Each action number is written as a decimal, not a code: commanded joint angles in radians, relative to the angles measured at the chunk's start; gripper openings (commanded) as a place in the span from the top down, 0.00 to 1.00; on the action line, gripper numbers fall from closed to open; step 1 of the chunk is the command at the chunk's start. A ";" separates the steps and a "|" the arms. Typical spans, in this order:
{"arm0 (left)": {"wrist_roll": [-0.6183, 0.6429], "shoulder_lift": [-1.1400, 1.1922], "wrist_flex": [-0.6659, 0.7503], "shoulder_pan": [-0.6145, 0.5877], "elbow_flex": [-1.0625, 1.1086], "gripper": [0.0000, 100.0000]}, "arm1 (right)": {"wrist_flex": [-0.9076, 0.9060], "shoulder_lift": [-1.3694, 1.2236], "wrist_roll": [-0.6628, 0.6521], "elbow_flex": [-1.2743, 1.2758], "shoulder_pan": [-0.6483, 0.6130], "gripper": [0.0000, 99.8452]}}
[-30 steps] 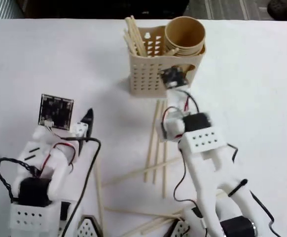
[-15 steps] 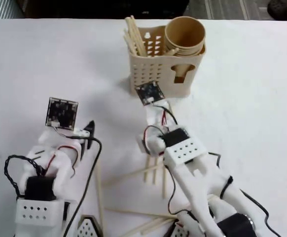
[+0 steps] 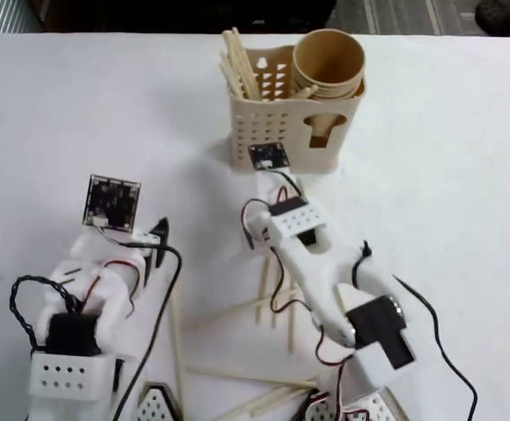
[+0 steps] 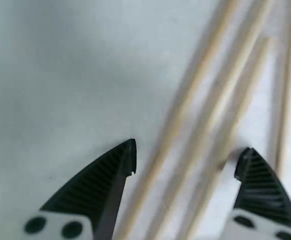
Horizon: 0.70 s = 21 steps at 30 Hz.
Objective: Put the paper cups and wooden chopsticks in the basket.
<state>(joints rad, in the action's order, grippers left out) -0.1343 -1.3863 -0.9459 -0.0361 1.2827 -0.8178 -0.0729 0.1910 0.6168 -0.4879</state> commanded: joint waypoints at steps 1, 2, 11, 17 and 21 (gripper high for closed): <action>-0.003 -0.013 0.005 -0.007 -0.006 0.80 | -0.041 -0.019 0.009 -0.038 0.008 0.68; -0.003 -0.013 0.005 -0.007 -0.006 0.80 | -0.041 -0.030 0.009 -0.037 0.007 0.68; -0.003 -0.013 0.005 -0.007 -0.006 0.80 | -0.067 -0.064 0.006 -0.043 0.005 0.89; -0.005 -0.013 0.005 -0.007 -0.006 0.80 | -0.074 -0.062 0.006 -0.040 0.005 0.94; -0.005 -0.013 0.005 -0.007 -0.005 0.80 | -0.133 -0.062 0.006 -0.043 -0.013 0.96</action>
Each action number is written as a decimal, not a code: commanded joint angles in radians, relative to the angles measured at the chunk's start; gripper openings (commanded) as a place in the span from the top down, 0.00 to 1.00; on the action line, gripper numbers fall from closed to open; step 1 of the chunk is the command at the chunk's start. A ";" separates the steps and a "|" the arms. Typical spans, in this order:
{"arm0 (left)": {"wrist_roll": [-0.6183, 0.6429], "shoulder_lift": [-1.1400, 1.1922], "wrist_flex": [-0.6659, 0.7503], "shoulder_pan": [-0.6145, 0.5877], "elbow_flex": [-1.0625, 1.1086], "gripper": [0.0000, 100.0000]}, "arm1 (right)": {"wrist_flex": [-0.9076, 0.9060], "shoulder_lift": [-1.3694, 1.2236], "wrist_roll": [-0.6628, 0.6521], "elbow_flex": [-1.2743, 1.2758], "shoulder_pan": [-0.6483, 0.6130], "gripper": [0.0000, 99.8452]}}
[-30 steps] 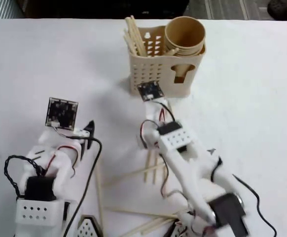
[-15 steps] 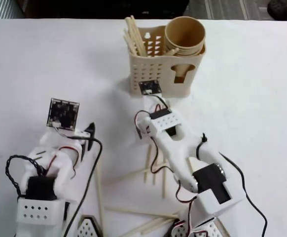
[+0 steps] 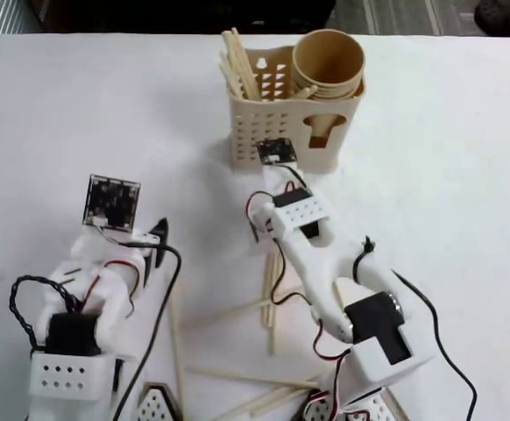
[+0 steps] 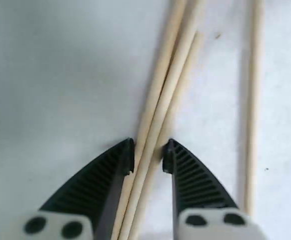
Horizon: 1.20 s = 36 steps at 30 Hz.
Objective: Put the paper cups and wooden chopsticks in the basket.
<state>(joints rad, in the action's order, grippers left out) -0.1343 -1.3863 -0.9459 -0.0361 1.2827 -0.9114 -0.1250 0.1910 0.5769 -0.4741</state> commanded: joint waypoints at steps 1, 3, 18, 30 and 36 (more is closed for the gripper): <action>-0.005 -0.013 0.005 -0.007 -0.005 0.80 | -0.047 -0.010 0.006 -0.003 -0.033 0.98; -0.005 -0.013 0.005 -0.007 -0.005 0.80 | -0.058 -0.010 0.006 -0.003 -0.042 0.98; -0.008 -0.013 0.031 -0.007 0.018 0.80 | -0.251 0.325 -0.074 0.003 -0.051 0.98; -0.005 -0.013 0.055 -0.007 0.037 0.80 | -0.312 0.644 -0.075 0.005 -0.045 0.98; -0.005 -0.013 0.054 -0.007 0.038 0.80 | -0.309 0.806 -0.075 -0.002 -0.044 0.98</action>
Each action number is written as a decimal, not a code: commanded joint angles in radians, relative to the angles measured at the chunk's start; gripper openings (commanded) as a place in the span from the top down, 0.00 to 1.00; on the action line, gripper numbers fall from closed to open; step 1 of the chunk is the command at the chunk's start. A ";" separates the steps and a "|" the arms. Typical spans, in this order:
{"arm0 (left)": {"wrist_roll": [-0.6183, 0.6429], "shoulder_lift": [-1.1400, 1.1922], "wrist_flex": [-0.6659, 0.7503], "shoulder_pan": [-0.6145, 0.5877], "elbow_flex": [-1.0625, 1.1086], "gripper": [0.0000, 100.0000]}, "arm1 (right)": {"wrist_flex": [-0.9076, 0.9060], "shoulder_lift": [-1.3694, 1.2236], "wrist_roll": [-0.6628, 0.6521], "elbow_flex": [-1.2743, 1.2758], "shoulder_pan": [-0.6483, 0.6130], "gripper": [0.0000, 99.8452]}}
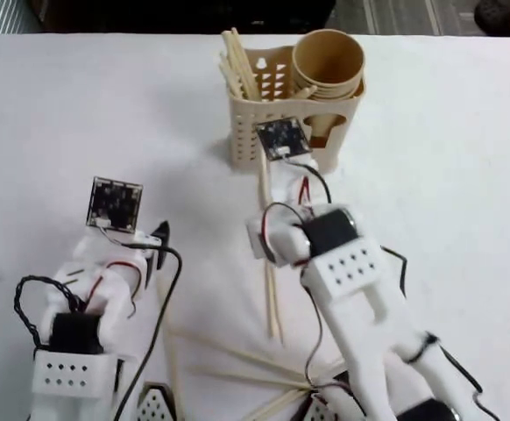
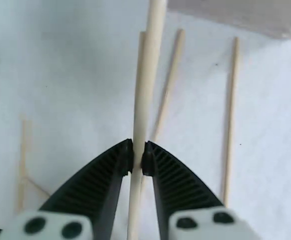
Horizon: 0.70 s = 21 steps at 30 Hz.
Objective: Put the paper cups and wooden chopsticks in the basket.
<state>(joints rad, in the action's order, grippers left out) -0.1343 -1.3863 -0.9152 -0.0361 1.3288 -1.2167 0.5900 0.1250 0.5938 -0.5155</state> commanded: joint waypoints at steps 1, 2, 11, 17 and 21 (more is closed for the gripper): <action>-0.005 -0.013 0.023 -0.007 -0.008 0.80 | -0.001 0.124 -0.009 -0.021 -0.002 0.98; -0.005 -0.013 0.023 -0.007 -0.008 0.80 | 0.015 0.157 -0.011 -0.029 -0.002 0.98; -0.003 -0.013 0.018 -0.007 -0.006 0.80 | 0.174 0.321 -0.011 -0.203 0.005 0.98; -0.003 -0.013 0.023 -0.007 0.006 0.80 | 0.515 0.318 -0.011 -0.232 0.068 0.98; -0.003 -0.013 0.023 -0.007 0.006 0.80 | 0.734 0.263 -0.011 -0.242 0.111 0.98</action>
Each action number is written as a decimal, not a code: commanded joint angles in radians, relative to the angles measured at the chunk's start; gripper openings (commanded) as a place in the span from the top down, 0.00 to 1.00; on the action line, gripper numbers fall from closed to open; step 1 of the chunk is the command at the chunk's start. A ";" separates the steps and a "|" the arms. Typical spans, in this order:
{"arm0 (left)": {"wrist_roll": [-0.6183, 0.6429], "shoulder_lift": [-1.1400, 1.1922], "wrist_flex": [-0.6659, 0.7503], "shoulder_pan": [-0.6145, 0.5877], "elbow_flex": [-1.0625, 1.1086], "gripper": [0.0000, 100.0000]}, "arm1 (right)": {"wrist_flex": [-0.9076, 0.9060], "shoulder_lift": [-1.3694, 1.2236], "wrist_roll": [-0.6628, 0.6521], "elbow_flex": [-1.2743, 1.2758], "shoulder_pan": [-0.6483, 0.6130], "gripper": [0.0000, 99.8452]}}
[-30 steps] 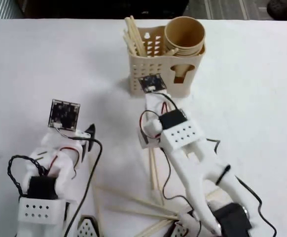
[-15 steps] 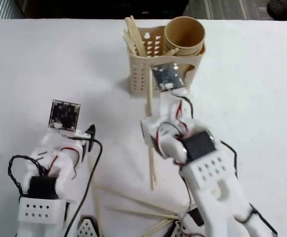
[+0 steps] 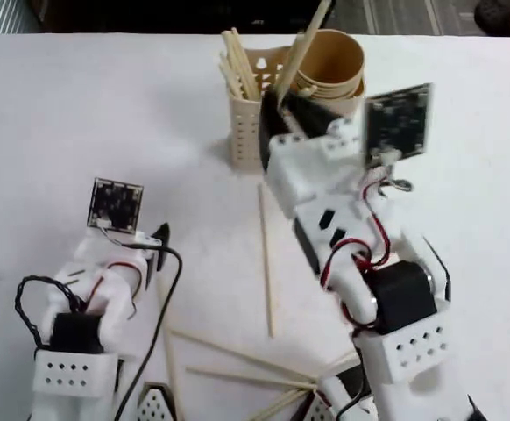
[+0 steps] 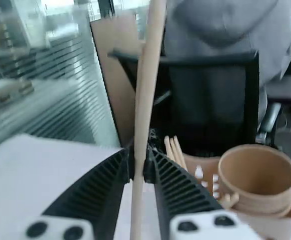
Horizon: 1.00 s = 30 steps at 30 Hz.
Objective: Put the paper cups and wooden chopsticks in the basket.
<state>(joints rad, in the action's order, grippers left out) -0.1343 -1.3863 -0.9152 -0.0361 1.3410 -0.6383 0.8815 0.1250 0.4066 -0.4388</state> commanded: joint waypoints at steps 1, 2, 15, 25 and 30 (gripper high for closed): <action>-0.003 -0.013 0.023 -0.007 -0.006 0.80 | 0.193 -0.056 -0.011 -0.068 0.044 0.98; -0.003 -0.013 0.023 -0.007 -0.006 0.80 | 0.223 -0.090 -0.011 -0.080 0.054 0.98; -0.003 -0.013 0.023 -0.007 -0.006 0.80 | 0.325 -0.568 -0.011 -0.381 0.171 0.98; -0.003 -0.013 0.023 -0.007 -0.006 0.80 | 0.202 -0.639 -0.011 -0.391 0.176 0.80; -0.003 -0.013 0.023 -0.007 -0.005 0.80 | 0.022 -0.536 -0.011 -0.440 0.176 0.84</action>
<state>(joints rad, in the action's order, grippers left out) -0.1343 -1.3863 -0.9152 -0.0361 1.3410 -0.5171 0.2509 0.1250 0.0384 -0.2624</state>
